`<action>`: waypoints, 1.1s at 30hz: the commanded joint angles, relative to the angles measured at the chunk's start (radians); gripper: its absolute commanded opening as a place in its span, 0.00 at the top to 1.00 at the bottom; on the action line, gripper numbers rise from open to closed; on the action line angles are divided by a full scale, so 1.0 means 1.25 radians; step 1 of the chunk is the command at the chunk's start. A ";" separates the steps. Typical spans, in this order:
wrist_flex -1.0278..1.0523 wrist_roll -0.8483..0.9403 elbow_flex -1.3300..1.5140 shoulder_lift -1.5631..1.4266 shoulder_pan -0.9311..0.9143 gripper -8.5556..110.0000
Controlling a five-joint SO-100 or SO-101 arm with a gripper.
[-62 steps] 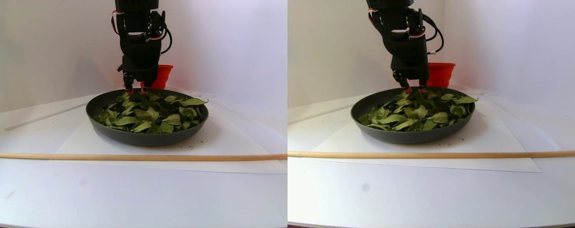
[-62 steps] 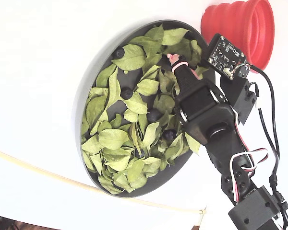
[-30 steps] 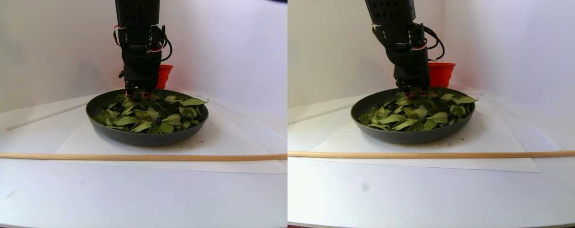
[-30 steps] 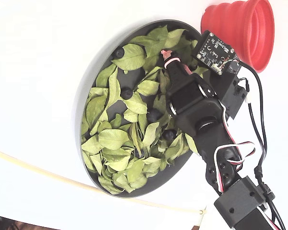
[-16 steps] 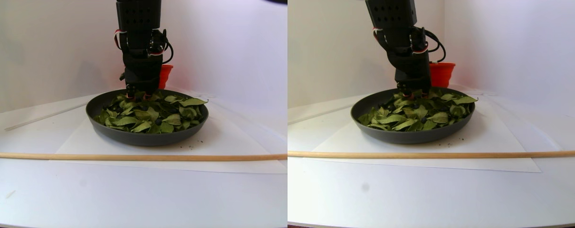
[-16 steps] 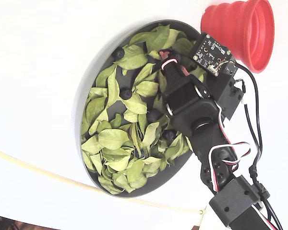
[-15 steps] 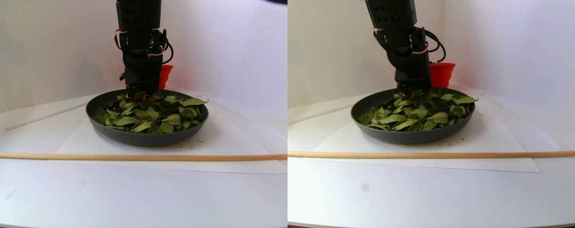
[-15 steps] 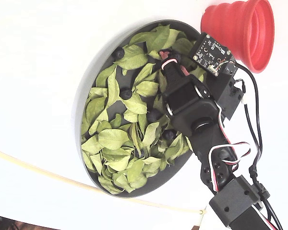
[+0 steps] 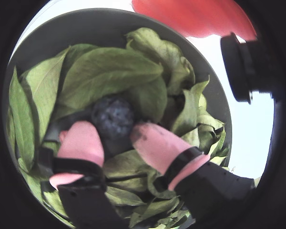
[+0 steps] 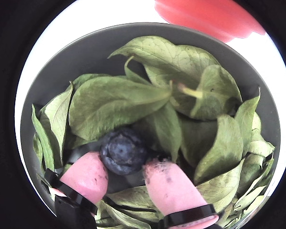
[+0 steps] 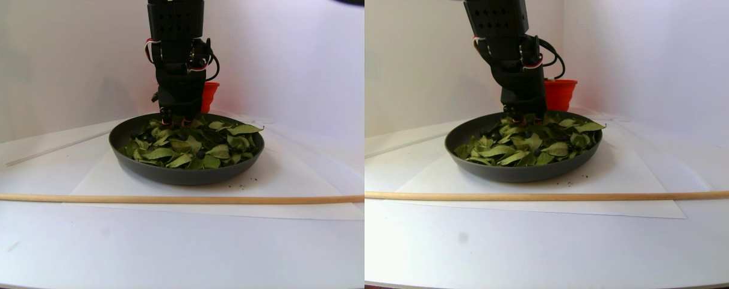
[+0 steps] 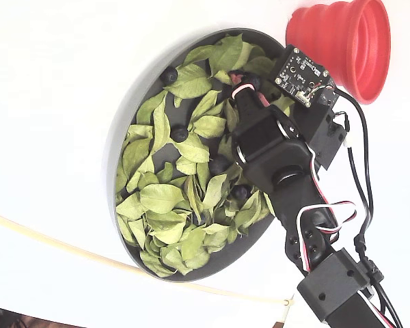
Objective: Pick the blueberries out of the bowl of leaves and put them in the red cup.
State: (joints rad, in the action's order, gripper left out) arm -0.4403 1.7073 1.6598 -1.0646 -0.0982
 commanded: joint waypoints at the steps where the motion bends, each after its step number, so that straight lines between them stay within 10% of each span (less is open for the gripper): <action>1: -0.015 -0.001 -0.032 -0.025 -0.011 0.81; 33: 0.064 -0.031 -0.010 -0.184 0.018 0.84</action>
State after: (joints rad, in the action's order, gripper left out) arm -0.3605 1.6736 1.6598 -1.1505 -0.0844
